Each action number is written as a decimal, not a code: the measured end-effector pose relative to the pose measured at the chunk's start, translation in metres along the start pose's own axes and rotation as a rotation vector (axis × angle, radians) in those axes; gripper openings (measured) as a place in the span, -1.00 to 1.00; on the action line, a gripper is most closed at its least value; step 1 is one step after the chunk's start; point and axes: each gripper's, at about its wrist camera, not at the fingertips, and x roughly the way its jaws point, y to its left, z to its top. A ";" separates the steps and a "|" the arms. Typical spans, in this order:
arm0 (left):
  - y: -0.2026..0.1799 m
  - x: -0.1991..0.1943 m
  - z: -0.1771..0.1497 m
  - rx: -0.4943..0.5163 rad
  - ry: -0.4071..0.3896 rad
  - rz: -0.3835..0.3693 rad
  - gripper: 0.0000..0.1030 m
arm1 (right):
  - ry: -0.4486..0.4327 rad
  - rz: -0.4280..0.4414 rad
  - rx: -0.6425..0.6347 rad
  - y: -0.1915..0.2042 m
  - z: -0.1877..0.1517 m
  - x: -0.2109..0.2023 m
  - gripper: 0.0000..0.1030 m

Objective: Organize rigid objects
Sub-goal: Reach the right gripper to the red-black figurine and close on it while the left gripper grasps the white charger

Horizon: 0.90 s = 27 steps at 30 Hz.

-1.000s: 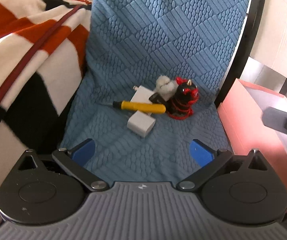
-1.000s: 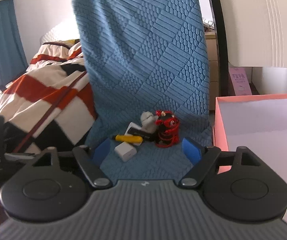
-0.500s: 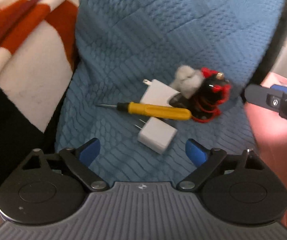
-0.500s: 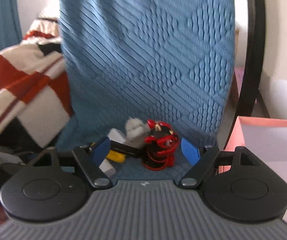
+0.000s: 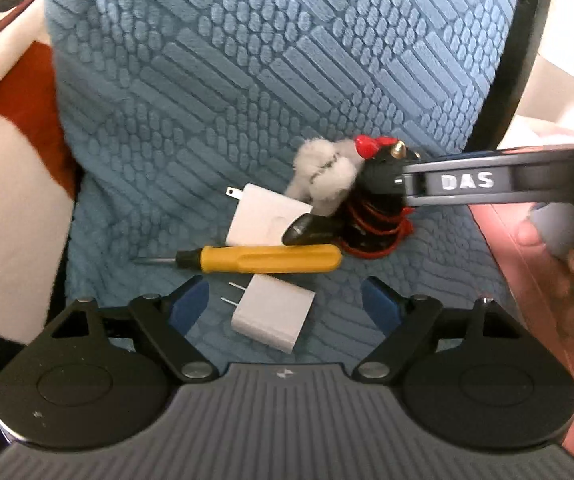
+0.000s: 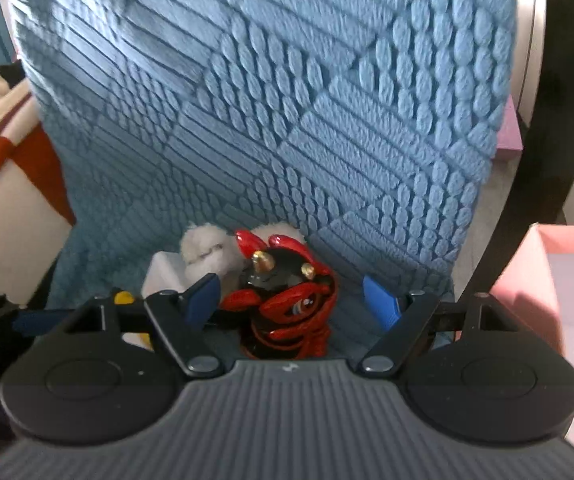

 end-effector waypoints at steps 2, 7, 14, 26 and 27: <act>-0.002 0.004 0.002 0.012 0.005 0.007 0.70 | 0.025 0.014 -0.001 -0.003 -0.002 0.010 0.53; -0.004 0.009 0.004 0.048 -0.009 0.034 0.70 | 0.068 0.034 0.002 -0.005 -0.004 0.024 0.18; -0.005 0.011 0.001 0.090 -0.041 0.025 0.69 | 0.099 -0.046 0.027 -0.004 0.005 0.015 0.17; -0.013 0.030 -0.010 0.163 0.000 0.078 0.43 | 0.165 -0.072 0.053 -0.019 -0.001 0.014 0.17; -0.014 0.031 -0.011 0.165 0.001 0.083 0.41 | 0.168 -0.069 0.054 -0.021 -0.002 0.014 0.17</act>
